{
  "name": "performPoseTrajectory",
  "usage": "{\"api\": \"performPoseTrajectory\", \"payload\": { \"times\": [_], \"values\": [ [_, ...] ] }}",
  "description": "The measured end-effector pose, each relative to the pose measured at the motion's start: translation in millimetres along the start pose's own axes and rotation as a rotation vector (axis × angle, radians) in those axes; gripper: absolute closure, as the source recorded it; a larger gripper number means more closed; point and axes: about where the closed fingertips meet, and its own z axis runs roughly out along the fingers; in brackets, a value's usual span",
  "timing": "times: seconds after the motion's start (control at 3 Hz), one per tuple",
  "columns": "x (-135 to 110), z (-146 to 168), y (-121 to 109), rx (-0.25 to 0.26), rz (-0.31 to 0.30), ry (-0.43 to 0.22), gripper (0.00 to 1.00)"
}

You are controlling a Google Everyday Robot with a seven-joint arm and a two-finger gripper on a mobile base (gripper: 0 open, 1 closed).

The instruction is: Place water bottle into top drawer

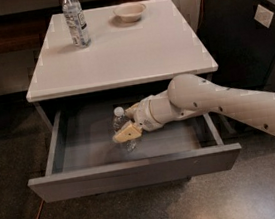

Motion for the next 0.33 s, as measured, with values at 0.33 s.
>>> {"api": "performPoseTrajectory", "payload": {
  "times": [0.33],
  "values": [
    [-0.2,0.7,0.6,-0.002,-0.001,0.000,0.00]
  ]
}}
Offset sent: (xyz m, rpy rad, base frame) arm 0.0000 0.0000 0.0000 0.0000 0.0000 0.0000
